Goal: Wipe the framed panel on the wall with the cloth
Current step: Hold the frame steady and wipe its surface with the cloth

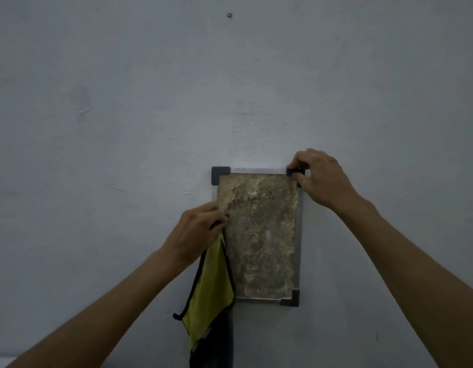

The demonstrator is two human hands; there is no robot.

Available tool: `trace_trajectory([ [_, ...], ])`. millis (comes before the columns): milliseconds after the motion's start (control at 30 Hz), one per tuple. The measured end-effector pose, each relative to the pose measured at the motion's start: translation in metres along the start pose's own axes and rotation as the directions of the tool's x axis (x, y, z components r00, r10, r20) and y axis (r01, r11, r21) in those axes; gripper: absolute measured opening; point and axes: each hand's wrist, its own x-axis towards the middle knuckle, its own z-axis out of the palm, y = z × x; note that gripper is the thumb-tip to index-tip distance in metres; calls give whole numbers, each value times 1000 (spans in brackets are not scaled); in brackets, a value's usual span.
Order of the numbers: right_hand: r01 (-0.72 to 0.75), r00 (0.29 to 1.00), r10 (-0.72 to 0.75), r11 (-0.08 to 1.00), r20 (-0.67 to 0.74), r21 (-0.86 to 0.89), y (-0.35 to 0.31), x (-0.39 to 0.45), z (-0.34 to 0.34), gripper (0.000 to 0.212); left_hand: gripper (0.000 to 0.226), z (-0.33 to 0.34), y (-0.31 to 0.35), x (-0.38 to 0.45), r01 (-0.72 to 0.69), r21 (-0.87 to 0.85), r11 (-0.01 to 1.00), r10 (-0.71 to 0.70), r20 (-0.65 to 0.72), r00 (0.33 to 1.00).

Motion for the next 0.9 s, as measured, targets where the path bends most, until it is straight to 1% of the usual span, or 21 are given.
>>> trace_trajectory([
  [67, -1, 1000, 1, 1000, 1, 4, 0, 0, 0, 10, 4, -2, 3, -7, -114, 25, 993, 109, 150, 983],
  [100, -1, 1000, 1, 1000, 2, 6, 0, 0, 1, 10, 5, -5, 2, -5, -155, 48, 987, 143, 198, 970],
  [133, -1, 1000, 1, 1000, 3, 7, 0, 0, 0, 11, 6, -8, 0, -1, -176, 70, 982, 157, 213, 964],
  [167, -1, 1000, 1, 1000, 2, 8, 0, 0, 0, 11, 7, -11, -2, 5, -177, 89, 980, 158, 188, 969],
  [233, -2, 1000, 2, 1000, -2, 12, 0, 0, 0, 11, 5, -15, -7, 17, -102, 84, 991, 99, 38, 994],
  [267, -3, 1000, 3, 1000, -3, 15, 0, 0, 0, 12, 5, -17, -8, 20, -41, 49, 998, 44, -48, 998],
  [300, -4, 1000, 4, 1000, -4, 19, 0, -1, 0, 12, 6, -16, -8, 22, 3, 7, 1000, -2, -102, 995],
  [333, -5, 1000, 6, 1000, -4, 22, 0, -1, 0, 11, 7, -15, -7, 20, 15, -14, 1000, -16, -118, 993],
  [367, -5, 1000, 5, 1000, -3, 22, 0, -1, 0, 11, 7, -12, -6, 17, -5, -10, 1000, 4, -93, 996],
  [400, -5, 1000, 5, 1000, -1, 20, -1, -1, 0, 11, 5, -9, -5, 11, -46, 5, 999, 46, -37, 998],
  [500, -5, 1000, 5, 1000, -4, 24, -1, 0, -1, 10, 7, -9, -1, -3, -165, 47, 985, 153, 188, 970],
  [533, -6, 1000, 6, 1000, -4, 25, -1, 0, -1, 10, 9, -10, -2, -3, -183, 61, 981, 165, 230, 959],
  [567, -7, 1000, 7, 1000, -4, 26, -1, -1, -1, 11, 10, -11, -2, -1, -181, 71, 981, 160, 241, 957],
  [600, -8, 1000, 8, 1000, -4, 25, -1, -1, -1, 11, 9, -13, -3, 3, -162, 70, 984, 144, 209, 967],
  [667, -8, 1000, 8, 1000, -3, 23, -1, -1, -1, 10, 6, -14, -4, 16, -74, 40, 996, 72, 40, 997],
  [733, -10, 1000, 11, 1000, -6, 26, -2, -2, 0, 10, 8, -13, -5, 27, 63, -9, 998, -64, -152, 986],
  [767, -10, 1000, 11, 1000, -7, 26, -2, -2, 0, 10, 9, -10, -5, 29, 129, -38, 991, -134, -214, 968],
  [800, -11, 1000, 12, 1000, -9, 25, -2, -1, 0, 10, 9, -6, -4, 28, 166, -59, 984, -176, -242, 954],
  [833, -12, 1000, 12, 1000, -9, 24, -2, -1, 0, 10, 9, -2, -1, 23, 165, -67, 984, -176, -231, 957],
  [900, -12, 1000, 12, 1000, -6, 23, -2, -2, 0, 10, 6, 6, 7, 7, 66, -50, 997, -71, -110, 991],
])
